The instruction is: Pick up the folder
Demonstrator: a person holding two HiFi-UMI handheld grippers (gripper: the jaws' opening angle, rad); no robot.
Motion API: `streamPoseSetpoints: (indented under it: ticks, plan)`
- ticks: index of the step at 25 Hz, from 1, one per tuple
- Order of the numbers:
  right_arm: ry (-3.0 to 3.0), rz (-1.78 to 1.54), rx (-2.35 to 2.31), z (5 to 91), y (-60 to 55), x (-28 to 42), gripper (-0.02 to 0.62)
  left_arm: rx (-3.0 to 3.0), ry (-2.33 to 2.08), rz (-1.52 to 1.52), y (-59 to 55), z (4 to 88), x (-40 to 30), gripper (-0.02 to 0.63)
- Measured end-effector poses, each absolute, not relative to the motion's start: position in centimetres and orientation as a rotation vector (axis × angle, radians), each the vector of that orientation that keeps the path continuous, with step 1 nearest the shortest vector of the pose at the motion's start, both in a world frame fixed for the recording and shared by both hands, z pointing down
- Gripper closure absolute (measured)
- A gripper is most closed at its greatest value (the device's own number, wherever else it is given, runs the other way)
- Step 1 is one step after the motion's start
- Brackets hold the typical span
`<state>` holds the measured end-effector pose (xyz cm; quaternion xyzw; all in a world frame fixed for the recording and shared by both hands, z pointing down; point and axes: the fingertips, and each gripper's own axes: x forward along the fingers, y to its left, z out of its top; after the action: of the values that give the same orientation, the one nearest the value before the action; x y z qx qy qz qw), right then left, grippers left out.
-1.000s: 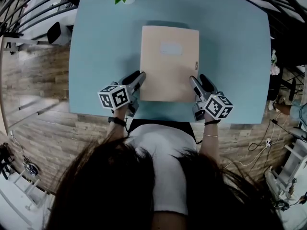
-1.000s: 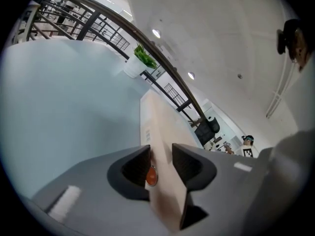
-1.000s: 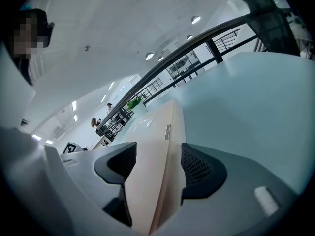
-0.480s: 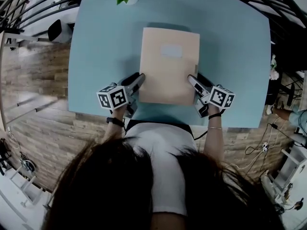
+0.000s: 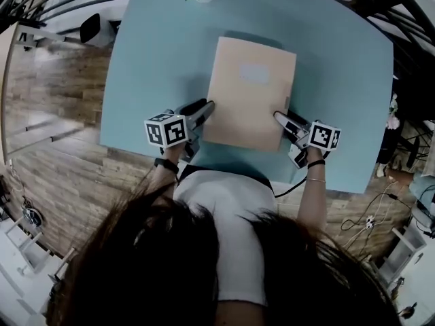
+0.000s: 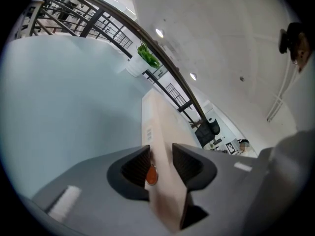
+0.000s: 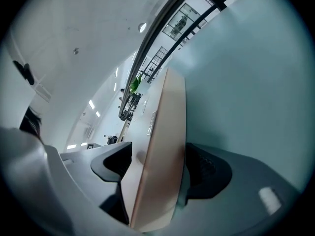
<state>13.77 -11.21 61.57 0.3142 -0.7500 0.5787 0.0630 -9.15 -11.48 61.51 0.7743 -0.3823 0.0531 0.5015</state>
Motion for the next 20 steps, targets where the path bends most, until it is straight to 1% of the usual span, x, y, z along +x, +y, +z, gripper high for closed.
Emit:
streamPoseSetpoints:
  ticks: [8, 12, 15, 20]
  plan:
    - [-2.318, 1.832, 0.842, 61.2, -11.5, 13.9, 0.276, 1.853, -0.910, 0.082, -11.4, 61.7, -9.4, 0.411]
    - [-2.251, 2.026, 0.866, 61.8, -11.9, 15.2, 0.278, 1.842, -0.886, 0.061, -11.6, 61.7, -9.5, 0.410]
    - [-2.238, 2.162, 0.778, 61.7, -12.1, 15.2, 0.278, 1.833, -0.865, 0.049, -11.6, 61.9, -9.4, 0.409]
    - [-2.151, 2.215, 0.505, 61.6, -11.0, 13.5, 0.278, 1.815, -0.869, 0.030, -11.7, 61.9, -9.8, 0.406]
